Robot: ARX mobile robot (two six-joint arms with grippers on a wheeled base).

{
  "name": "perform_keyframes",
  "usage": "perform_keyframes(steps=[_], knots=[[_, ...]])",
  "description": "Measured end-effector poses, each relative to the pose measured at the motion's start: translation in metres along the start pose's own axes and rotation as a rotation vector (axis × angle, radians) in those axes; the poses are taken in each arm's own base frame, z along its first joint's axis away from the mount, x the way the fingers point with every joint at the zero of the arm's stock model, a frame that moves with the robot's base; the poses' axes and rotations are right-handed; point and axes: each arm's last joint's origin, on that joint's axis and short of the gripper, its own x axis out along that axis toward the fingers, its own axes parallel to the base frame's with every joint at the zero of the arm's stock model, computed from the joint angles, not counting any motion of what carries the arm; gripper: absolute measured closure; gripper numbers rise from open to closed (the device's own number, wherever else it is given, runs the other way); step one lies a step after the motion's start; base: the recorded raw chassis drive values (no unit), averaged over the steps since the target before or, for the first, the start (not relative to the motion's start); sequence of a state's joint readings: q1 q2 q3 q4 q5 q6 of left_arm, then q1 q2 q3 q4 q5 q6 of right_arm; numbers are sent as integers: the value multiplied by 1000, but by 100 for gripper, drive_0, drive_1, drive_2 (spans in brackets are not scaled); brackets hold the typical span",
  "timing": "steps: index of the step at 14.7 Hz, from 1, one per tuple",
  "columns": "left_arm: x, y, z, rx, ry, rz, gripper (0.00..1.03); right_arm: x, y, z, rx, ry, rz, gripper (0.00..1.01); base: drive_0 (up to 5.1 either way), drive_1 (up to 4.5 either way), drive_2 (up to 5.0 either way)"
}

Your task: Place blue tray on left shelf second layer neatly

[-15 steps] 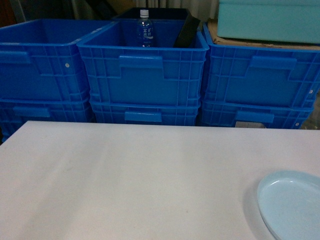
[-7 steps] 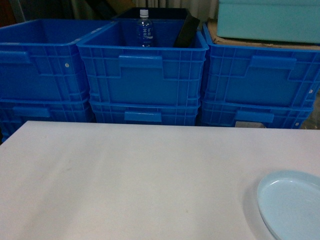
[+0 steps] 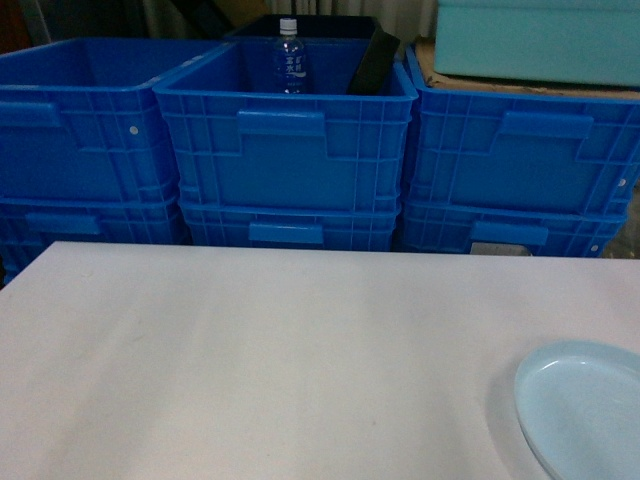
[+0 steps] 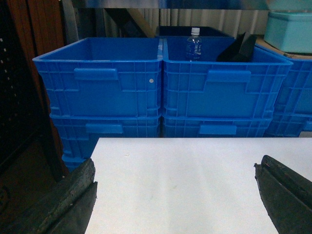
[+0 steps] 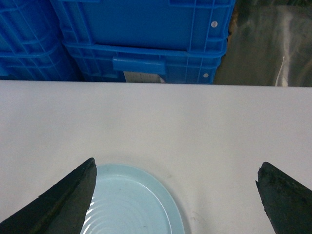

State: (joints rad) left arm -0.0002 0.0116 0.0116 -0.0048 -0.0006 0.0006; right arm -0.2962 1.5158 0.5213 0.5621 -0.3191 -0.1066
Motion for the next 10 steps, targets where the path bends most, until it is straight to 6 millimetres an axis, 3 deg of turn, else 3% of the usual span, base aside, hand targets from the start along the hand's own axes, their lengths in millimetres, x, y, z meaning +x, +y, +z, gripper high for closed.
perform_keyframes(steps=[4,10], knots=[[0,0,0,0,0,0,5,22,-6,-12,-7,95,7,3,0,0,0],[0,0,0,0,0,0,5,53,-7,-60,-8,246,5,3,0,0,0]])
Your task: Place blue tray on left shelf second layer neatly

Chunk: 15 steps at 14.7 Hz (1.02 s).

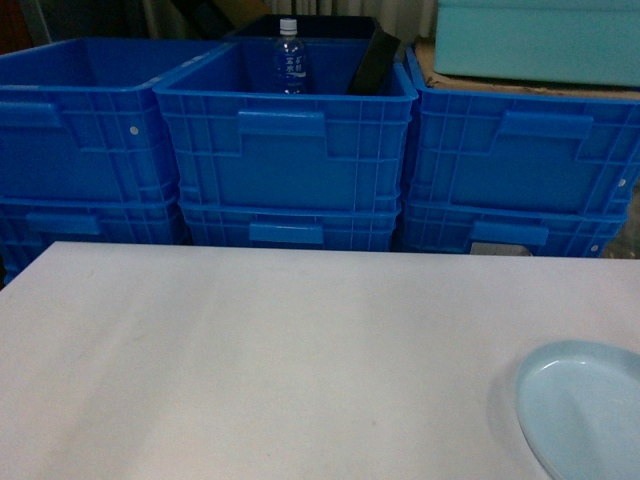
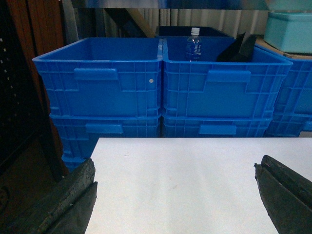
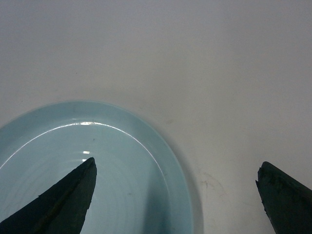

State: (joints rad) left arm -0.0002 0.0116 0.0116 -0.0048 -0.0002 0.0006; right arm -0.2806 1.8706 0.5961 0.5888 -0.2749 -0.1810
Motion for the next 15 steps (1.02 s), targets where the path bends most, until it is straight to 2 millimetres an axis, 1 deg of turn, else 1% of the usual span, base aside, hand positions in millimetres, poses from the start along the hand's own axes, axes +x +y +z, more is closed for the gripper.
perform_keyframes(steps=[4,7,10,15], knots=[[0,0,0,0,0,0,5,21,-3,-23,18,78,4,3,0,0,0],[0,0,0,0,0,0,5,32,-7,-33,33,108,-2,3,0,0,0],[0,0,0,0,0,0,5,36,-14,-39,42,99,-12,3,0,0,0],[0,0,0,0,0,0,5,36,-10,-47,30,88,-8,3,0,0,0]])
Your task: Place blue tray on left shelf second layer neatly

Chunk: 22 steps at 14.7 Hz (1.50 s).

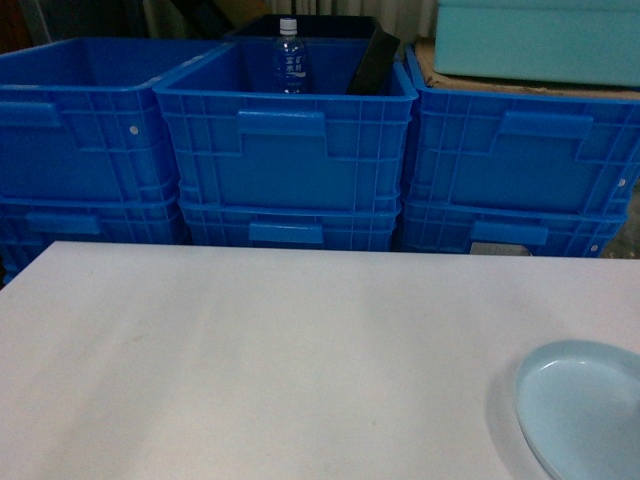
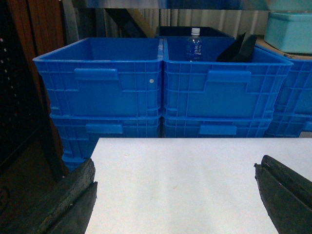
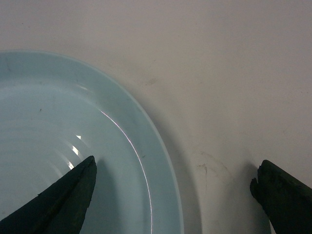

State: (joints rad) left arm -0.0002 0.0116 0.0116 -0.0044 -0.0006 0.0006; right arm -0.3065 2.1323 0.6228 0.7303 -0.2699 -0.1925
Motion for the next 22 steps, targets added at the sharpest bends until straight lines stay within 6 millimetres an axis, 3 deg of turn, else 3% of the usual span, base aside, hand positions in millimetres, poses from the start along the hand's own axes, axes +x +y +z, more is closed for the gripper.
perform_keyframes(steps=[1,2,9,12,17,22], knots=[[0,0,0,0,0,0,5,-1,1,-2,4,2,0,8,0,0,0],[0,0,0,0,0,0,5,-5,2,-4,12,8,0,24,0,0,0],[0,0,0,0,0,0,5,-18,10,-5,43,2,12,100,0,0,0],[0,0,0,0,0,0,5,-21,19,-5,42,-11,27,99,0,0,0],[0,0,0,0,0,0,5,-50,28,13,-21,-181,32,99,0,0,0],[0,0,0,0,0,0,5,-132,61,28,-106,-477,88,99,0,0,0]])
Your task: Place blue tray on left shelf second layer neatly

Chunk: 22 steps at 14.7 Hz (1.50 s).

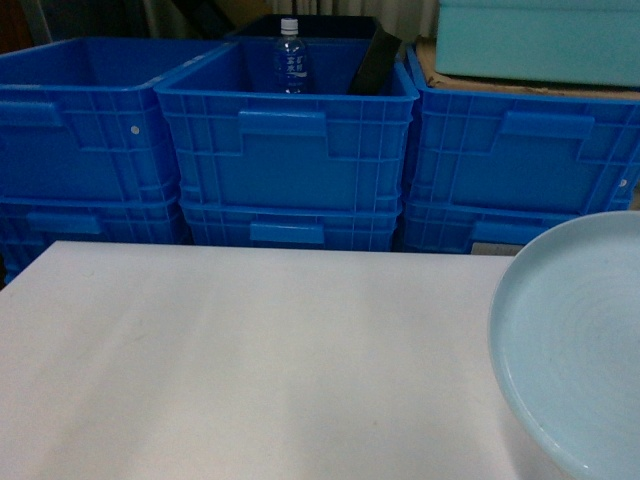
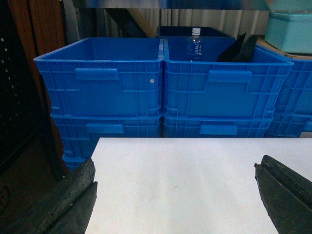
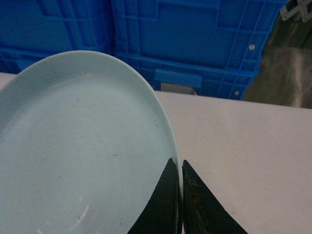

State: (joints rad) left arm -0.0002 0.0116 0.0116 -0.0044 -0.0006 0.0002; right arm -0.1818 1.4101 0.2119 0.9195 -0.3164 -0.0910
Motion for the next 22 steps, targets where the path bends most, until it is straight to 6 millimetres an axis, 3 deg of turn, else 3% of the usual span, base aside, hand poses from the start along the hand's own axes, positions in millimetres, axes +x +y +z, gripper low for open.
perform_keyframes(steps=[4,8,10,13,15,22], knots=[[0,0,0,0,0,0,5,-24,15,29,12,-115,40,99,0,0,0],[0,0,0,0,0,0,5,-68,39,49,21,-214,90,99,0,0,0],[0,0,0,0,0,0,5,-85,50,44,10,-246,106,99,0,0,0],[0,0,0,0,0,0,5,-100,63,19,9,-194,126,99,0,0,0],[0,0,0,0,0,0,5,-108,68,16,-7,-239,115,99,0,0,0],[0,0,0,0,0,0,5,-104,58,22,-30,-305,-26,99,0,0,0]])
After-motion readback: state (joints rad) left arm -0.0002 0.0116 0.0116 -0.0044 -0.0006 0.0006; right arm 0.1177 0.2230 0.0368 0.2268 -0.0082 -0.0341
